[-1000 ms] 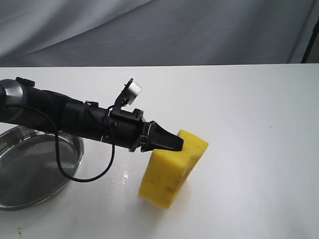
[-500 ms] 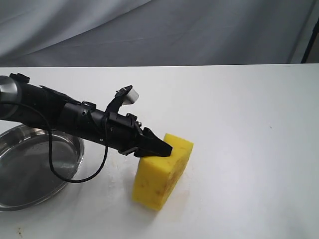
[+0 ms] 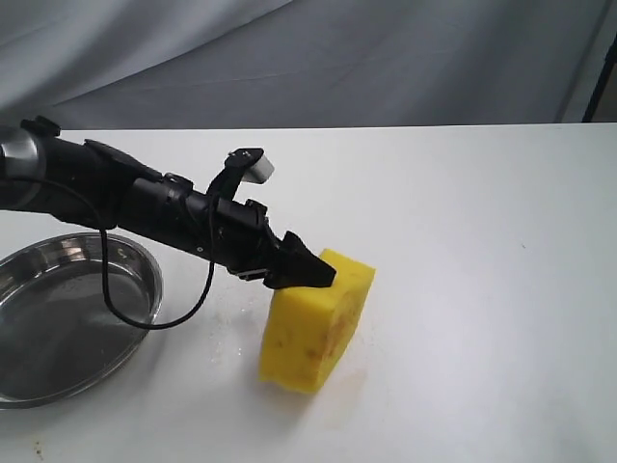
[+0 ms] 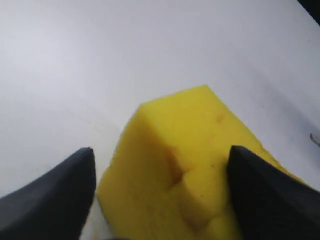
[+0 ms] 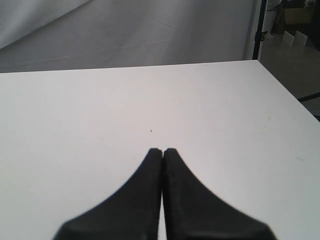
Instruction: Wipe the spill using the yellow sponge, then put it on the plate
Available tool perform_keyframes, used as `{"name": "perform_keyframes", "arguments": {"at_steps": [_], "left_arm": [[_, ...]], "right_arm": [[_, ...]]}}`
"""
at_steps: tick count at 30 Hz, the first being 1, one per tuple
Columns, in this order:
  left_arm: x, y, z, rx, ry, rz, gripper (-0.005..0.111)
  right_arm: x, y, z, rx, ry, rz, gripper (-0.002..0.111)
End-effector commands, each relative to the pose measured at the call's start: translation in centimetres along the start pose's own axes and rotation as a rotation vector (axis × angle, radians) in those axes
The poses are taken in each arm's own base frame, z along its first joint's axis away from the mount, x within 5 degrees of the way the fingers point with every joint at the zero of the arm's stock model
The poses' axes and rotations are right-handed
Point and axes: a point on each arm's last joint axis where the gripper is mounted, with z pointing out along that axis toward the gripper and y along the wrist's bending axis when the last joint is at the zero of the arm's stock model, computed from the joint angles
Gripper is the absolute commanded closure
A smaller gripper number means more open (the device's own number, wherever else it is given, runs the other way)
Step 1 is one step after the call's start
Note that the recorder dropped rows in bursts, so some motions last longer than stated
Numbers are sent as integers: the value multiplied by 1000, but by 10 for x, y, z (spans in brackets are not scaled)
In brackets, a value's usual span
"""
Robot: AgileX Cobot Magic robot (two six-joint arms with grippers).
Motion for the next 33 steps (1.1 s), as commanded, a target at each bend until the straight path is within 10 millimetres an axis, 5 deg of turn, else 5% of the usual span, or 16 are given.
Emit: {"name": "perform_keyframes", "arguments": {"at_steps": [1, 3, 14, 24, 29, 33], "left_arm": [[3, 6, -4, -75, 195, 123, 83], [3, 7, -7, -93, 269, 132, 107], [-43, -7, -45, -305, 149, 264, 105], [-29, 1, -62, -471, 344, 175, 70], [-38, -13, -58, -369, 220, 44, 108], [-50, -36, -60, -273, 126, 43, 107]], "right_arm": [[1, 0, 0, 0, -1, -4, 108], [1, 0, 0, 0, -1, -4, 108], [1, 0, 0, 0, -1, -4, 108], [1, 0, 0, 0, -1, -4, 108], [1, 0, 0, 0, -1, -4, 108], [1, 0, 0, 0, -1, -4, 108]]}}
